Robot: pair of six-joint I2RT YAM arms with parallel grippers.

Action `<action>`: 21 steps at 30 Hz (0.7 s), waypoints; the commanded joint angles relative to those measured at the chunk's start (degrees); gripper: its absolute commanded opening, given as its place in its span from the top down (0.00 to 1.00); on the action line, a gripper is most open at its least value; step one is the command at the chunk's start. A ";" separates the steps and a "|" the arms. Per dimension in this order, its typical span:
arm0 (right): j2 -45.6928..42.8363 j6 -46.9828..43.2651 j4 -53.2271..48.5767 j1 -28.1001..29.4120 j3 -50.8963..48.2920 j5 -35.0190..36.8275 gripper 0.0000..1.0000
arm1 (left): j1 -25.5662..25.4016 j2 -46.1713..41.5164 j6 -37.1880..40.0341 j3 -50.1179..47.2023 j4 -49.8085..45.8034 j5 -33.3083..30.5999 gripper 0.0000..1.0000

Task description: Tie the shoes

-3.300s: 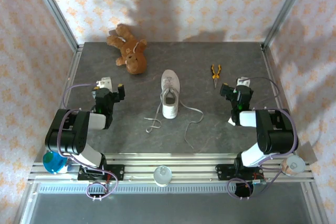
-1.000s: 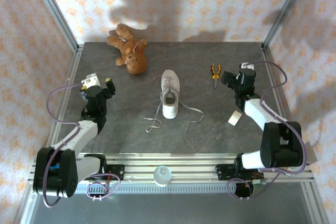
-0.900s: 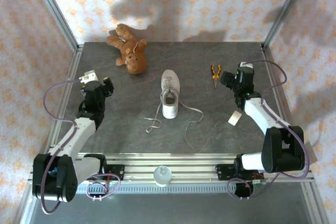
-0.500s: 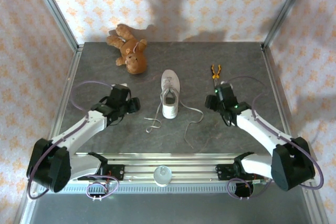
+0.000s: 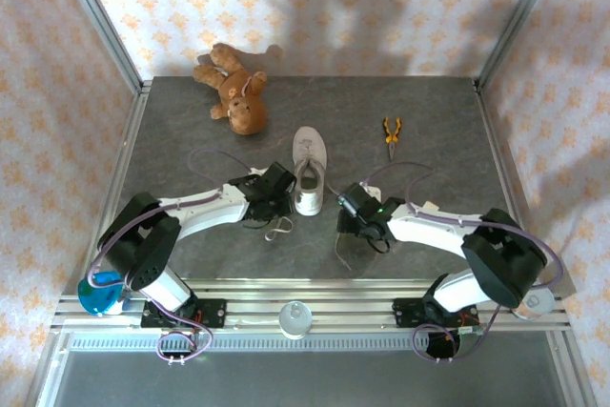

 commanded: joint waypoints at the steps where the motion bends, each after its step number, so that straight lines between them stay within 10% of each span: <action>1: 2.16 3.76 0.34 1.10 1.27 2.43 0.28 | -0.28 2.18 -4.53 0.29 -1.81 -3.08 0.47; 7: 8.42 4.46 0.48 1.48 2.76 0.86 0.30 | -0.28 6.18 -4.68 -1.27 -1.33 -4.07 0.47; 10: 11.34 4.13 -0.92 1.55 3.90 1.06 0.49 | -0.22 6.45 -3.70 -1.30 -2.21 -5.20 0.53; 15: 9.78 3.11 -1.65 1.54 3.40 2.54 0.89 | 0.62 1.51 -0.51 -0.35 -5.78 -8.26 0.91; 21: 2.41 -0.88 -5.88 0.99 6.02 4.78 1.00 | 5.84 -7.52 8.75 2.96 -10.25 -9.49 1.00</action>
